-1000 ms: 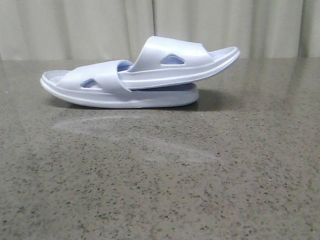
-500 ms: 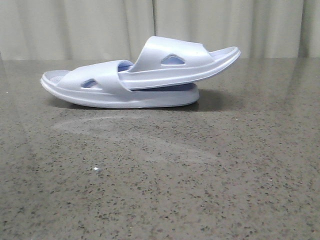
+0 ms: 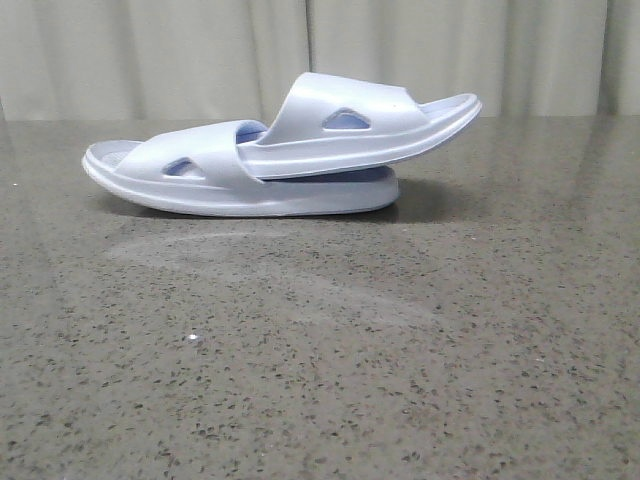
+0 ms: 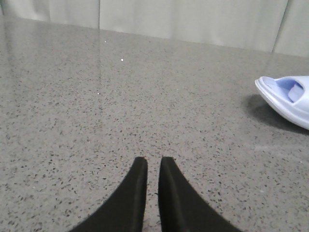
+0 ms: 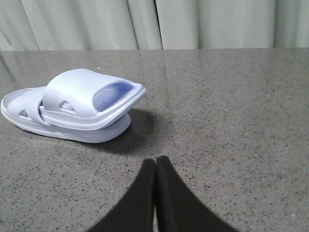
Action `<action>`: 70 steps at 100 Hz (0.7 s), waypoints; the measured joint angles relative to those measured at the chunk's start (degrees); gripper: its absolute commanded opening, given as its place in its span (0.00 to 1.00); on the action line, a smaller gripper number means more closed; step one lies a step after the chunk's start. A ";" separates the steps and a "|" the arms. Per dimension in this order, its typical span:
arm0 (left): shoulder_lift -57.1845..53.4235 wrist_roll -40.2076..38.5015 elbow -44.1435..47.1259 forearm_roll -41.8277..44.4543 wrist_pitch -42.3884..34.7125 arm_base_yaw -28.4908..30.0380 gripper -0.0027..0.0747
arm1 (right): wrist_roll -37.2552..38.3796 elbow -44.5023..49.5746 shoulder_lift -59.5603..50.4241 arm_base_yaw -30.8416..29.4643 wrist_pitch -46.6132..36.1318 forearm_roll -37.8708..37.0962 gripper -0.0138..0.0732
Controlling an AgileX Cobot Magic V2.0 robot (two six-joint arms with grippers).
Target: Insert blue slippers together front up
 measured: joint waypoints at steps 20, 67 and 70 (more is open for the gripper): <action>-4.21 -0.25 0.00 1.16 -0.75 0.00 0.05 | 0.00 0.00 0.00 0.00 0.03 0.00 0.06; -4.21 -0.07 0.00 1.62 6.63 1.40 0.05 | 0.00 0.00 0.00 0.00 0.03 0.04 0.06; -4.21 -0.07 0.00 1.62 6.63 1.40 0.05 | 0.00 0.00 0.00 0.00 0.03 0.04 0.06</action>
